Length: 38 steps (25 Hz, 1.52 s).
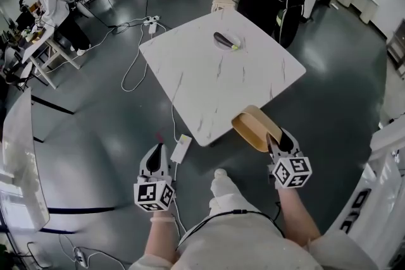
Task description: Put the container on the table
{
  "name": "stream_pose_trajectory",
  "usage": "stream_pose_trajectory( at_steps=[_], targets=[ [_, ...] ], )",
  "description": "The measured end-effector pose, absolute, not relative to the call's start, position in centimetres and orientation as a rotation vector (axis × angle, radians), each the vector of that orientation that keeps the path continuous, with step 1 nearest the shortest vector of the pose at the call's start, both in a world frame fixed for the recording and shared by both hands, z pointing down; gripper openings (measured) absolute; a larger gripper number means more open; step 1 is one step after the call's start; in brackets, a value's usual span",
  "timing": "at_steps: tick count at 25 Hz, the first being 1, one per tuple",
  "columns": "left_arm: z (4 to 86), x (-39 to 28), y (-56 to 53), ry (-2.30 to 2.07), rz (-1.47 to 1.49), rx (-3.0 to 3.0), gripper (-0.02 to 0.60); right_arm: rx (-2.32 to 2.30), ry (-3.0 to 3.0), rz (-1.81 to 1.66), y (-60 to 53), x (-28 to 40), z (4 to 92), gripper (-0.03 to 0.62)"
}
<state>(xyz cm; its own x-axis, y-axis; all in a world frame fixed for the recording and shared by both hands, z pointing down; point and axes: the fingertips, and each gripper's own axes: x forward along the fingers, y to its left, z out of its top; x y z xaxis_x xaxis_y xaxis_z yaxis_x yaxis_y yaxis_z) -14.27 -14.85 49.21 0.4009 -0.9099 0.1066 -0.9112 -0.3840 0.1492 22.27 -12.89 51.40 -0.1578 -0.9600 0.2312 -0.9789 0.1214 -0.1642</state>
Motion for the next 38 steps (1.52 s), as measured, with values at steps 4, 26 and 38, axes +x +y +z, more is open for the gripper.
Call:
stream_pose_trajectory(
  at_steps=[4, 26, 38],
  targets=[
    [48.9, -14.4, -16.5, -1.649, 0.011, 2.461, 0.005, 1.959, -2.323, 0.422, -15.2, 22.0, 51.4, 0.144],
    [50.4, -13.1, -27.0, -1.692, 0.049, 2.397, 0.005, 1.742, -2.418, 0.479, -28.8, 19.4, 53.3, 0.144],
    [51.7, -12.8, -30.3, -1.718, 0.076, 2.346, 0.005, 1.434, -2.456, 0.634, -34.6, 14.7, 55.9, 0.146]
  ],
)
